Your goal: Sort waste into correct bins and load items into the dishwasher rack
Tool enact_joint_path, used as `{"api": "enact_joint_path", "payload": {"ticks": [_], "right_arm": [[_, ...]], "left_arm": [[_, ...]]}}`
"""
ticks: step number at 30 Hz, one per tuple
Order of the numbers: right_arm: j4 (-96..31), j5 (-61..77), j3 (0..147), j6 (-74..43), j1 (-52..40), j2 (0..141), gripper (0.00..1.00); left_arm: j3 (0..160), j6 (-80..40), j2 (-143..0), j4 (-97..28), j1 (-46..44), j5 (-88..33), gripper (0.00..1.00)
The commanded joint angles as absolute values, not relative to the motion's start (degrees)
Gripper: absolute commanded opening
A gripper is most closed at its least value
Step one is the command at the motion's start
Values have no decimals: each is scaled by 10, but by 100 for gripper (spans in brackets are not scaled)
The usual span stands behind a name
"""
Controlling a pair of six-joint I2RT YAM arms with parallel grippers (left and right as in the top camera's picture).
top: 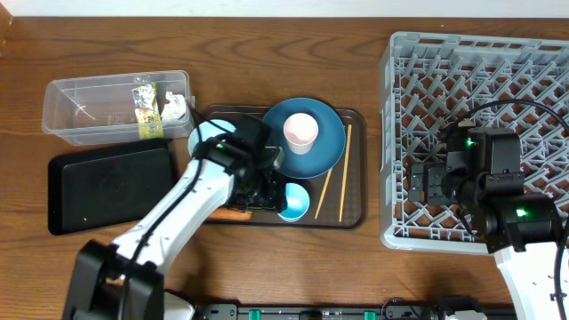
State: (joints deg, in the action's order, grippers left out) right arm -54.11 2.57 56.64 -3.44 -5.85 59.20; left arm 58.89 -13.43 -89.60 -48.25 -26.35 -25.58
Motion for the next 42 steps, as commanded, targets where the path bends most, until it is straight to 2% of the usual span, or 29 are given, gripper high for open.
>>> {"api": "enact_joint_path", "payload": {"ticks": [1, 4, 6, 11, 15, 18, 20, 23, 26, 28, 30, 36, 42], "right_arm": [[-546, 19, 577, -40, -68, 591, 99], [-551, 18, 577, -40, -68, 591, 99], [-553, 17, 577, -40, -68, 591, 99], [-557, -12, 577, -43, -68, 591, 99], [-550, -80, 577, -117, -63, 592, 99], [-518, -54, 577, -126, -47, 596, 99], [-488, 15, 577, -99, -37, 606, 99], [-437, 204, 577, -26, -25, 632, 99], [-388, 409, 577, 47, -24, 664, 99], [-353, 526, 577, 66, -24, 686, 87], [-316, 613, 577, 65, -24, 708, 86], [-233, 809, 577, 116, -28, 755, 91], [-219, 862, 577, 164, -38, 782, 96]], "left_arm": [[585, -139, -922, -475, -265, -259, 33], [585, -143, -943, -474, -265, -259, 20], [585, -143, -944, -475, -264, -260, 7], [611, -142, -912, -505, -256, -270, 7], [641, -133, -863, -524, -229, -309, 6], [647, -134, -830, -493, -194, -357, 6], [647, -135, -818, -450, -162, -432, 6], [647, -162, -825, -379, -127, -565, 6], [647, -200, -842, -317, -118, -630, 6], [647, -222, -855, -277, -119, -673, 6], [647, -247, -866, -245, -119, -716, 6], [647, -295, -876, -195, -119, -759, 6], [647, -318, -876, -177, -125, -790, 6]]}}
